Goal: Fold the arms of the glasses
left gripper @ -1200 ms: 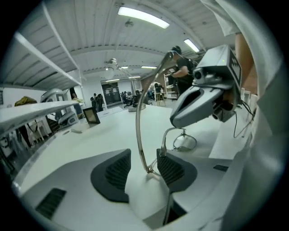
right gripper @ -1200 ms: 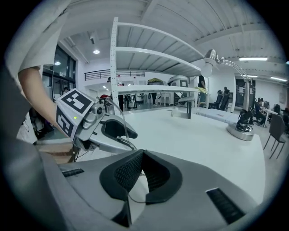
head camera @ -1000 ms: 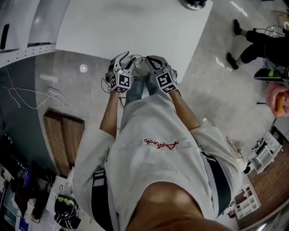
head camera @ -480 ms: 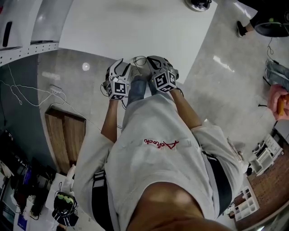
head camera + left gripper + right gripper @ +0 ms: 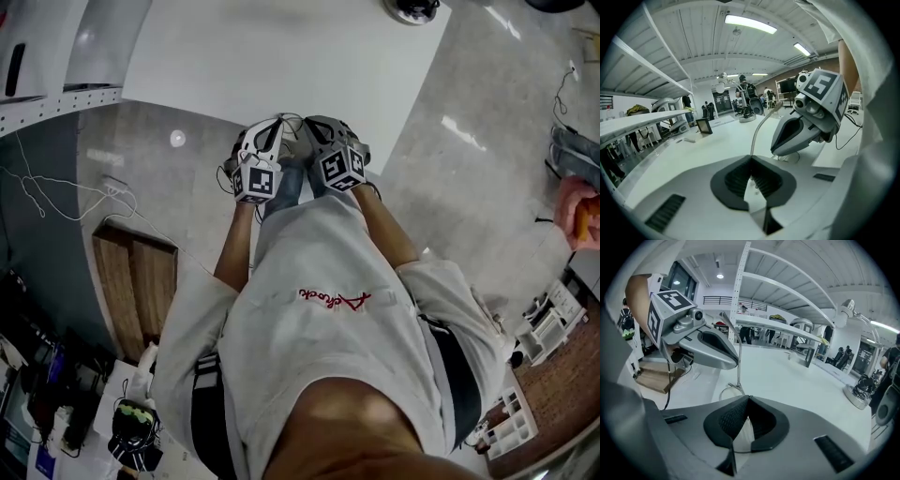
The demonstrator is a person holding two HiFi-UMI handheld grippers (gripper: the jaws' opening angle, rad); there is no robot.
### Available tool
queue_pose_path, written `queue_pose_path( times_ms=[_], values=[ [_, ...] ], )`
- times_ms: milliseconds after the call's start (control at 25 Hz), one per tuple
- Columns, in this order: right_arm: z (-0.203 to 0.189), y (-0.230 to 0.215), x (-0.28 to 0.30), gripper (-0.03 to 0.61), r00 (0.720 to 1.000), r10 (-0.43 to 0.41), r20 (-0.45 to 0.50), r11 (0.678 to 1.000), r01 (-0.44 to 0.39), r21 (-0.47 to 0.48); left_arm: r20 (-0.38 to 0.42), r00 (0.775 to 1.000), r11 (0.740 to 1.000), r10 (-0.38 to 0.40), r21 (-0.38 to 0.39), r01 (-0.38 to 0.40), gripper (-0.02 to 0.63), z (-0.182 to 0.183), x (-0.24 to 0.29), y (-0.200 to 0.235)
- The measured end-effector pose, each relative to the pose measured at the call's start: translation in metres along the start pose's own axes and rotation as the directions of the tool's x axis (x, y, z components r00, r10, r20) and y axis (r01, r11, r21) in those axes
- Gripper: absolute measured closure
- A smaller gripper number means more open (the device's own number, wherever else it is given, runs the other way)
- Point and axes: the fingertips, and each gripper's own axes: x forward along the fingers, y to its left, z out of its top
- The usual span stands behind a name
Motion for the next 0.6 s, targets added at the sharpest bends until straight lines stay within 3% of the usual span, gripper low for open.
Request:
queue_pose_path(
  times_ms=[600],
  values=[
    [-0.001,0.002,0.0,0.583,1.0,0.019,0.003,1.0,-0.019,0.005,-0.025,0.998,0.994,-0.051,0.099,0.054,0.584,0.011,0.019,-0.013]
  ],
)
